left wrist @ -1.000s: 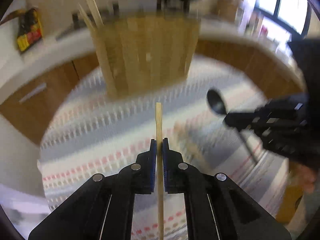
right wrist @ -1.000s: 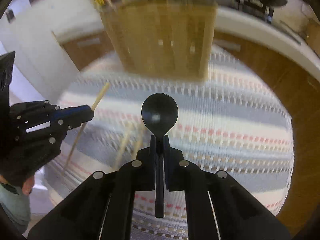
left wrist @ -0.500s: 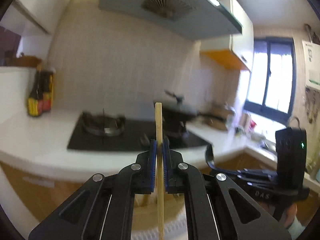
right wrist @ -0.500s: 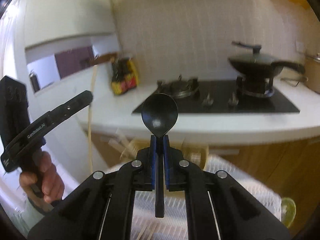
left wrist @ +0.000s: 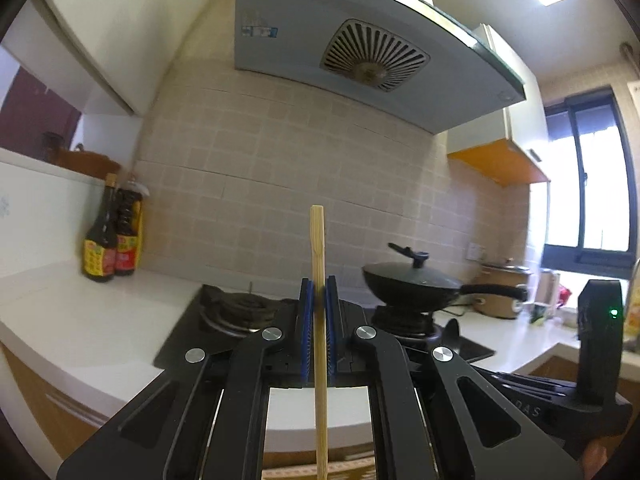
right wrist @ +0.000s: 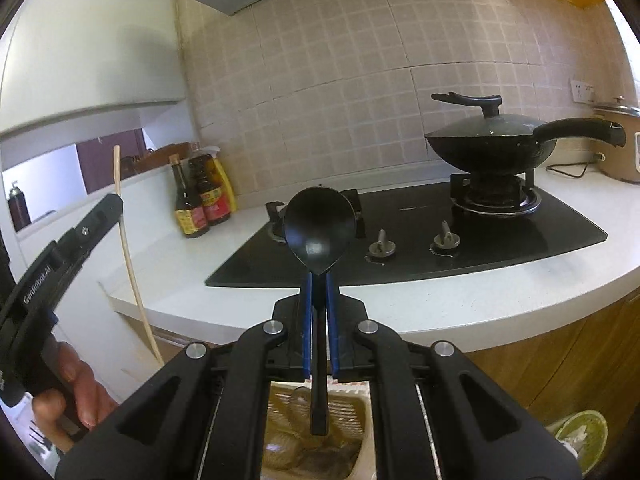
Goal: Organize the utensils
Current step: 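Carry the chopstick and black spoon into the caddy and open both grippers, then lower both grippers to the cloth and each grasp a wooden chopstick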
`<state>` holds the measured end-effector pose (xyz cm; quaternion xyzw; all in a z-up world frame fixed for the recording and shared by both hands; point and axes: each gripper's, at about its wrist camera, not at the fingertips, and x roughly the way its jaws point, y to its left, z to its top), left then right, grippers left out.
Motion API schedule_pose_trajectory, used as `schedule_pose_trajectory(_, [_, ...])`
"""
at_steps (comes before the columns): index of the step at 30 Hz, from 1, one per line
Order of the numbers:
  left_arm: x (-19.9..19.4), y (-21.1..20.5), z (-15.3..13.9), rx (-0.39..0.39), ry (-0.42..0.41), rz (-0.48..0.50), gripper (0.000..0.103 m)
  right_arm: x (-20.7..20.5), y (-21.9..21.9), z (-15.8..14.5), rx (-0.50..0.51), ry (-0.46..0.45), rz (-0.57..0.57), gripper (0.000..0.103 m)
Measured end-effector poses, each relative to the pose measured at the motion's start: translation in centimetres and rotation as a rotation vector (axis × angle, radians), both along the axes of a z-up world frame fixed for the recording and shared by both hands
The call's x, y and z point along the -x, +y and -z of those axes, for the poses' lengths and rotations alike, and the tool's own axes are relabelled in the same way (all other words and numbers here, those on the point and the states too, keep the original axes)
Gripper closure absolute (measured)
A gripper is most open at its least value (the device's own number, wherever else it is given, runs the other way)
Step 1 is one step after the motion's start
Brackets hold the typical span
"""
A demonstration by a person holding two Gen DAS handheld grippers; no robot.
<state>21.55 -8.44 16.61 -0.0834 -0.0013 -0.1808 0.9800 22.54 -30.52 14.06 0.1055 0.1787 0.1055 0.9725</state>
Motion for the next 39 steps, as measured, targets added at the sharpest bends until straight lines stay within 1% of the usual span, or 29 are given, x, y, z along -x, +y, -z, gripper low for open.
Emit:
schedule_pose_trajectory(5, [-1.1,-0.1,1.9,-0.014,0.002,-0.028,0.099,-0.5,0.3,1.7,0.036,-0.024,0.007,0.098])
schedule_pose_trajectory(8, [-1.2,-0.5,2.7,-0.040,-0.004,-0.036,0.099,-0.4,0.5,2.4,0.056,-0.049,0.009,0.098])
schedule_pose_trajectory(10, [-1.0,-0.5,3.2,-0.050,-0.005,-0.030,0.098,0.0,0.4,2.9,0.050,-0.066,0.002,0.097])
schedule_pose_trajectory(15, [-0.5,0.2,4.0,-0.043,0.013,-0.009,0.098,1.2,0.3,3.7,0.049,-0.059,-0.020,0.096])
schedule_pose_trajectory(18, [0.0,0.5,4.3,-0.049,0.030,0.000,0.096,2.1,0.3,3.8,0.054,-0.052,-0.025,0.088])
schedule_pose_trajectory(19, [0.2,0.7,4.4,-0.050,0.037,0.007,0.093,2.6,0.2,3.8,0.048,-0.050,-0.024,0.081])
schedule_pose_trajectory(20, [0.5,0.9,4.5,-0.050,0.044,0.014,0.091,3.1,0.0,3.7,0.042,-0.050,-0.023,0.069])
schedule_pose_trajectory(22, [1.1,1.4,4.4,-0.050,0.050,0.018,0.079,4.3,-0.2,3.5,0.040,-0.059,-0.012,0.054])
schedule_pose_trajectory(26, [3.2,2.8,3.8,-0.036,0.065,0.036,0.077,6.9,-0.3,2.9,0.030,-0.037,-0.017,0.054])
schedule_pose_trajectory(28, [4.6,3.8,3.2,-0.020,0.074,0.054,0.069,8.2,0.0,2.6,0.039,-0.007,-0.020,0.054])
schedule_pose_trajectory(29, [5.2,4.2,3.0,-0.016,0.079,0.064,0.068,8.7,0.2,2.5,0.050,0.015,-0.015,0.054])
schedule_pose_trajectory(31, [6.7,4.8,2.4,-0.023,0.104,0.086,0.067,9.8,0.6,2.4,0.061,0.083,-0.011,0.054])
schedule_pose_trajectory(33, [7.8,5.2,2.0,-0.039,0.131,0.100,0.065,10.9,1.3,2.9,0.075,0.178,-0.025,0.054])
schedule_pose_trajectory(34, [8.6,5.3,1.9,-0.055,0.160,0.115,0.063,11.3,1.6,3.2,0.080,0.209,-0.027,0.054])
schedule_pose_trajectory(36, [9.6,5.4,2.1,-0.084,0.219,0.142,0.061,12.5,2.2,4.6,0.085,0.315,-0.034,0.054])
schedule_pose_trajectory(37, [10.1,5.3,2.5,-0.104,0.265,0.159,0.059,12.8,2.4,5.1,0.084,0.347,-0.036,0.054])
schedule_pose_trajectory(39, [10.8,5.2,4.0,-0.130,0.370,0.204,0.059,13.9,2.9,7.0,0.073,0.442,-0.044,0.055])
